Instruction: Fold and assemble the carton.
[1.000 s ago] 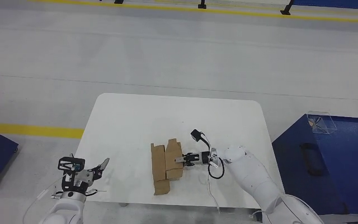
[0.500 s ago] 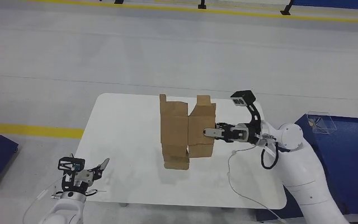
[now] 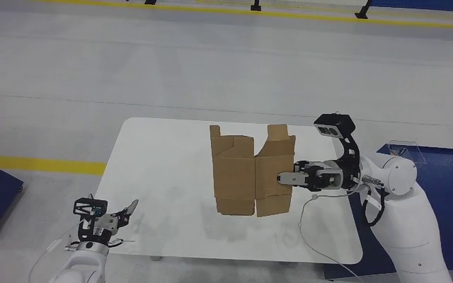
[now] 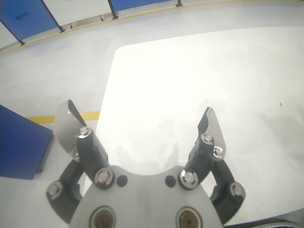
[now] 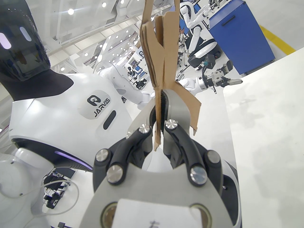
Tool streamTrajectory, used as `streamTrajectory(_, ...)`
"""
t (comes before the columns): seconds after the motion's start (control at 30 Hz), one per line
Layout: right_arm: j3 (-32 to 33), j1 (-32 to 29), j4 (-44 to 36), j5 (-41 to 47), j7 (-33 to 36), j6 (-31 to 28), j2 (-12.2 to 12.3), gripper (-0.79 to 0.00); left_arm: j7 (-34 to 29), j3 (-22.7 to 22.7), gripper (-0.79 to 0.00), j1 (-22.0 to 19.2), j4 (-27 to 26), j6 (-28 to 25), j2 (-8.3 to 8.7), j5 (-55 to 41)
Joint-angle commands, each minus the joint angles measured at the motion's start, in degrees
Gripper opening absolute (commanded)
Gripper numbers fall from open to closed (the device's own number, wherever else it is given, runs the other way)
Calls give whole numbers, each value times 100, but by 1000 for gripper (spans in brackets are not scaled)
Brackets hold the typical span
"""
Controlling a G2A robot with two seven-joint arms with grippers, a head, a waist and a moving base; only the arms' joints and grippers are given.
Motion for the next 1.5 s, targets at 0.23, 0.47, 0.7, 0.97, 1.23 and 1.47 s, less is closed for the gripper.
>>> streamTrajectory(0.23,0,0,0,0,0,0,0,-785,0,0,0,0,0,0,0,0)
streamTrajectory(0.47,0,0,0,0,0,0,0,-785,0,0,0,0,0,0,0,0)
streamTrajectory(0.7,-103,-282,105,2113,474,498,-65,-785,0,0,0,0,0,0,0,0)
streamTrajectory(0.97,-1291,-317,1037,5234,839,2998,-353,-785,0,0,0,0,0,0,0,0)
streamTrajectory(1.23,-3069,-249,1877,7521,-762,5700,-790,-785,0,0,0,0,0,0,0,0)
streamTrajectory(1.47,-3532,-421,2138,10162,-3044,7982,-966,-785,0,0,0,0,0,0,0,0)
